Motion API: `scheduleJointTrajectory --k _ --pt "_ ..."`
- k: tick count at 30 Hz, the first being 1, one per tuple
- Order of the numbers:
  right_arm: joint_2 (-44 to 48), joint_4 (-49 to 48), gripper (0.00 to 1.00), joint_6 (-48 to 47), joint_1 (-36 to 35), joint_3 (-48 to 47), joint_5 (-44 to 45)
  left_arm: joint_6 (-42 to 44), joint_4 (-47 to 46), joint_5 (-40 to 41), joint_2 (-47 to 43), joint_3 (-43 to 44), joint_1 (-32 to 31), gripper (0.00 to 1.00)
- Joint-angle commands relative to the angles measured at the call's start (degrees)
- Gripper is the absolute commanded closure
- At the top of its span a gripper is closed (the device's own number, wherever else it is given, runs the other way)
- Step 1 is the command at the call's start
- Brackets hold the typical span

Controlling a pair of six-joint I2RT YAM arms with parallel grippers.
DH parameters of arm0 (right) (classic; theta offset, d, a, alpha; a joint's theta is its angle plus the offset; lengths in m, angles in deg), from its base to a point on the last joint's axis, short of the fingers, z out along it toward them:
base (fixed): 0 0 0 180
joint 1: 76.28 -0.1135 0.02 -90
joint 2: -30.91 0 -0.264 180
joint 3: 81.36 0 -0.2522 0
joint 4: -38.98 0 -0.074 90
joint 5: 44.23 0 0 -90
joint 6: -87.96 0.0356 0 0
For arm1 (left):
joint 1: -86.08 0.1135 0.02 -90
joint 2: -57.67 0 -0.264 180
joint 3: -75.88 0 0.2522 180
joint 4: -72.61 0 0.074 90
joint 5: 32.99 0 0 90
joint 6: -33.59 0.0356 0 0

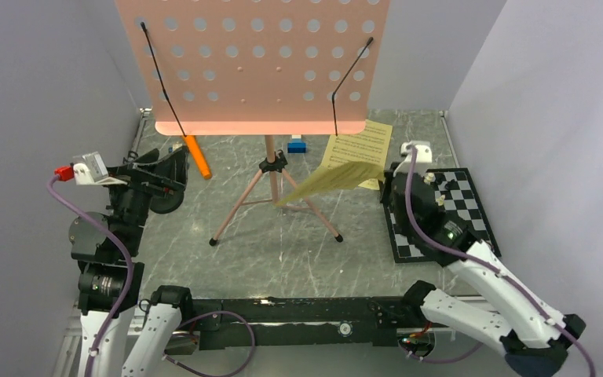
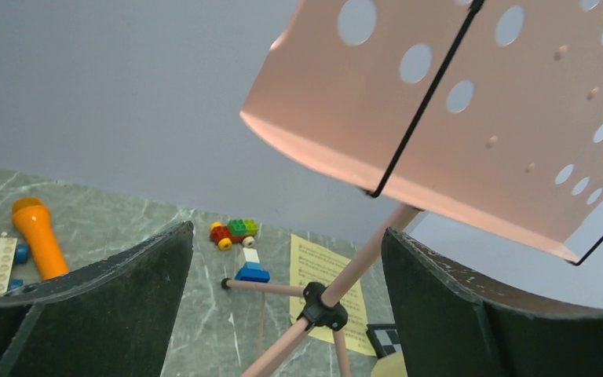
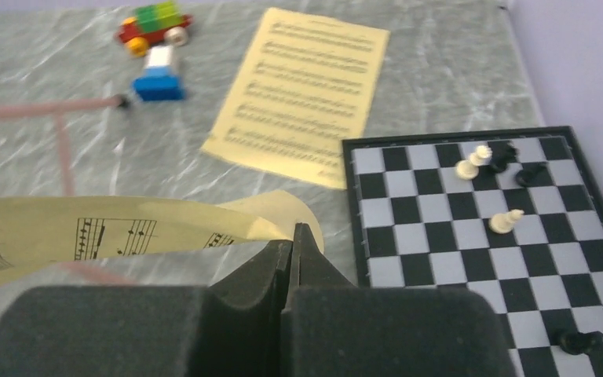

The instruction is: Pack up the instrument practice props

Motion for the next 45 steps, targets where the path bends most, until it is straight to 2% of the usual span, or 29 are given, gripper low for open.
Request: scheduleJointTrajectory --k 1,3,7,9,15,20,28,45 --pt "-5.46 -5.84 1.00 0.68 16.87 -5.90 -15.65 -2.33 -0.04 1.37 -1.74 -1.69 -0.22 0.07" --pt "-9.54 -7.10 1.00 5.20 28.34 -7.53 -28.90 -2.66 -0.02 1.24 -2.10 -2.41 -0.41 0.07" --pt "-19.54 -13.32 1.00 15.73 41.90 -8.74 -50.84 -3.09 0.01 0.99 -3.03 -3.92 -0.89 0.07" --pt "-24.93 -16.02 1.00 19.04 44.35 -10.96 -57.25 -2.98 0.30 1.22 -3.42 -4.43 -1.17 0.07" --pt "-43.29 -17.86 1.00 23.94 47.16 -21.64 -66.60 -4.14 -0.99 0.53 -4.48 -7.31 -1.49 0.07" --pt "-53.38 -19.02 1.00 21.84 47.17 -22.78 -66.85 -4.15 -0.96 0.45 -5.66 -9.35 -2.22 0.06" --pt "-61.66 -23.15 1.00 22.20 49.03 -18.27 -65.96 -3.51 -0.50 0.49 -6.60 -10.95 -3.14 0.06" --pt "-68.54 -19.20 1.00 19.30 50.19 -21.58 -66.16 -1.57 -1.35 2.23 -6.78 -12.88 -4.98 0.03"
